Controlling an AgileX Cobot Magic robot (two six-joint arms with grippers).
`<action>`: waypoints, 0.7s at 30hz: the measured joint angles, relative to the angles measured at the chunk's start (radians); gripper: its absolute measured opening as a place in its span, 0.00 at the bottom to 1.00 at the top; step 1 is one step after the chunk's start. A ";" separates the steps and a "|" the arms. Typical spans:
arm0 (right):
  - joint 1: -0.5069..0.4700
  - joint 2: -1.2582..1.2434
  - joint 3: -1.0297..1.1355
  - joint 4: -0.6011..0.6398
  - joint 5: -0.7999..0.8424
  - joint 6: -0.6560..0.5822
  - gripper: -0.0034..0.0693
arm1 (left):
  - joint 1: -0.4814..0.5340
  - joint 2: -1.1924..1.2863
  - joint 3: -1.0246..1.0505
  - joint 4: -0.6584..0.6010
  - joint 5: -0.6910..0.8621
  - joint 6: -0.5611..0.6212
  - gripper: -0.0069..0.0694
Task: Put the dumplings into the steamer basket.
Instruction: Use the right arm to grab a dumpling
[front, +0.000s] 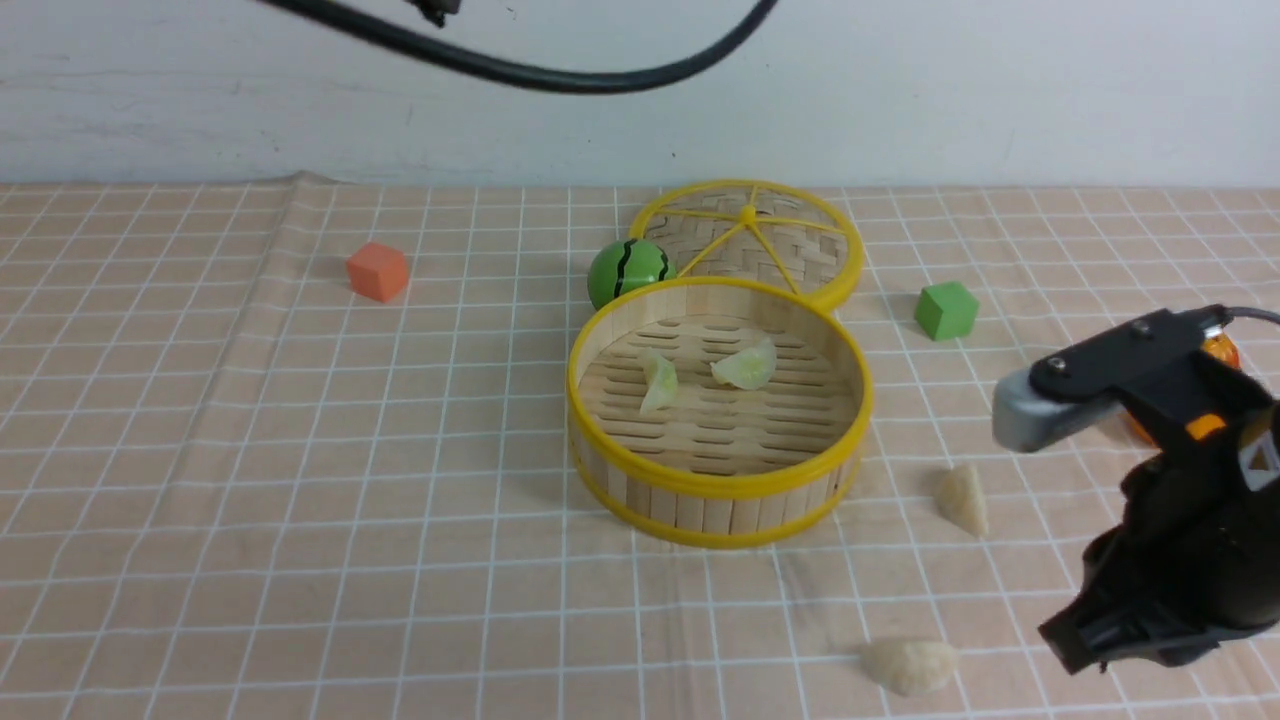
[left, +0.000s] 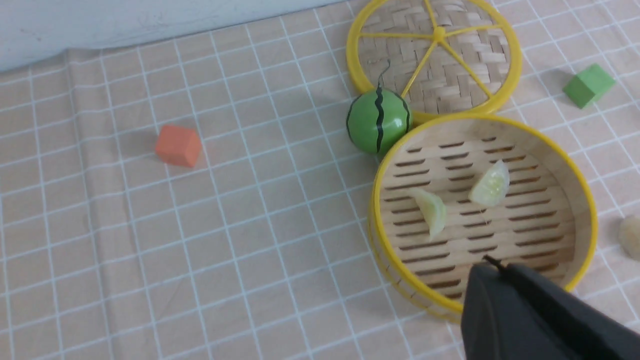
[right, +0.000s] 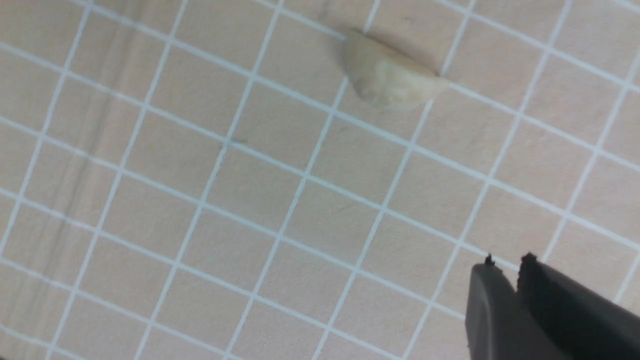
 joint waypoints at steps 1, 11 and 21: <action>-0.004 0.011 -0.003 0.011 -0.002 -0.020 0.17 | 0.000 -0.024 0.020 -0.001 0.000 0.000 0.07; -0.014 0.276 -0.079 0.122 -0.110 -0.495 0.56 | 0.000 -0.427 0.658 -0.180 -0.064 0.001 0.07; -0.014 0.455 -0.082 0.130 -0.277 -0.811 0.93 | 0.000 -0.680 1.095 -0.281 -0.185 0.001 0.07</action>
